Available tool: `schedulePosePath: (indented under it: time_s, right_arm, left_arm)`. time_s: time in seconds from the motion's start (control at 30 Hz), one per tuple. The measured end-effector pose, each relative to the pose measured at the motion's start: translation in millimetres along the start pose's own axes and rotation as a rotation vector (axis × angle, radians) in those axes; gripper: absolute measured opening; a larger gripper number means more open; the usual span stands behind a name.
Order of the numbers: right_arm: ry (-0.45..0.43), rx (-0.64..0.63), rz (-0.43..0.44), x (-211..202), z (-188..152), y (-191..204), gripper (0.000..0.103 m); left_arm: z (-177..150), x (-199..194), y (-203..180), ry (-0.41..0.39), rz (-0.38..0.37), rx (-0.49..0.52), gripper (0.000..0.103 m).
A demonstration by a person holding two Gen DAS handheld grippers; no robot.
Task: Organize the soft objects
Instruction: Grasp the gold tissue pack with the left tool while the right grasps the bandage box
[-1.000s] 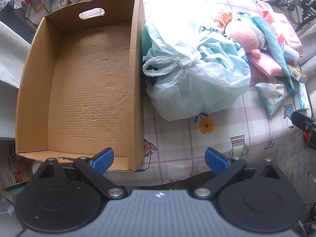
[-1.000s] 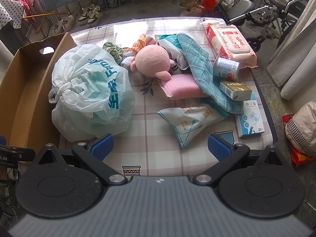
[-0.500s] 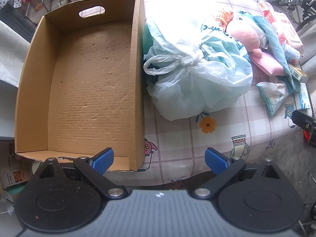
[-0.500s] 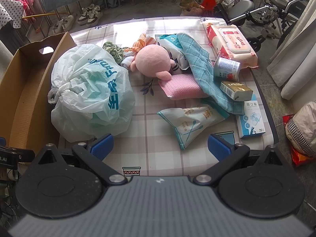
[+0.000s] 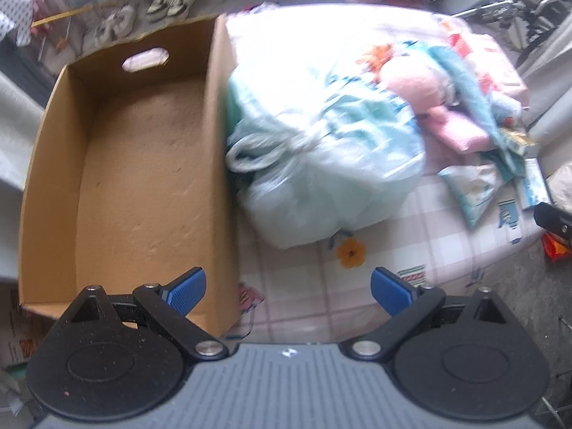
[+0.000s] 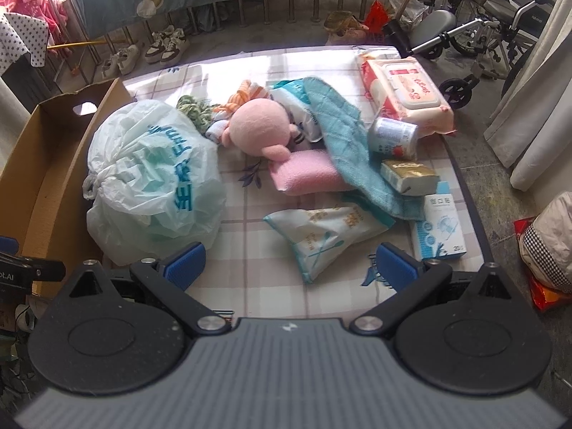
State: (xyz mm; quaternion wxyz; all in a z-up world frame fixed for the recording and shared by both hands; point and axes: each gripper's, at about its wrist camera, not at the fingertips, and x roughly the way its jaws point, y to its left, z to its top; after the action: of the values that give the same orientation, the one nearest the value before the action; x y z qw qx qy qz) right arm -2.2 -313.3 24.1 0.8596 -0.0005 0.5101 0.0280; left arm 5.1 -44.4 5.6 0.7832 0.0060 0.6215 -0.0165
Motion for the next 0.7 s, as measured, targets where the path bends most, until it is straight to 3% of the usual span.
schedulePosePath:
  time_s: [0.17,0.33,0.5,0.7]
  right_arm:
    - [-0.035,-0.039,0.007,-1.5,2.2,-38.7,0.102]
    - [-0.012,-0.039,0.059,17.4,7.2,-87.6,0.102]
    - [-0.016,-0.076,0.112,33.1,19.9,-142.2,0.101]
    - [-0.032,-0.187,0.197,51.4,53.9,-202.4,0.098]
  left_arm:
    - [9.0,-2.3,-30.3,-0.052,-0.059,0.031,0.099]
    - [16.3,1.9,-66.6,-0.078,-0.079,0.042,0.095]
    - [30.2,18.7,-104.1,-0.059,-0.091,0.001,0.084]
    - [59.6,33.9,-142.9,-0.069,-0.110,-0.082,0.078]
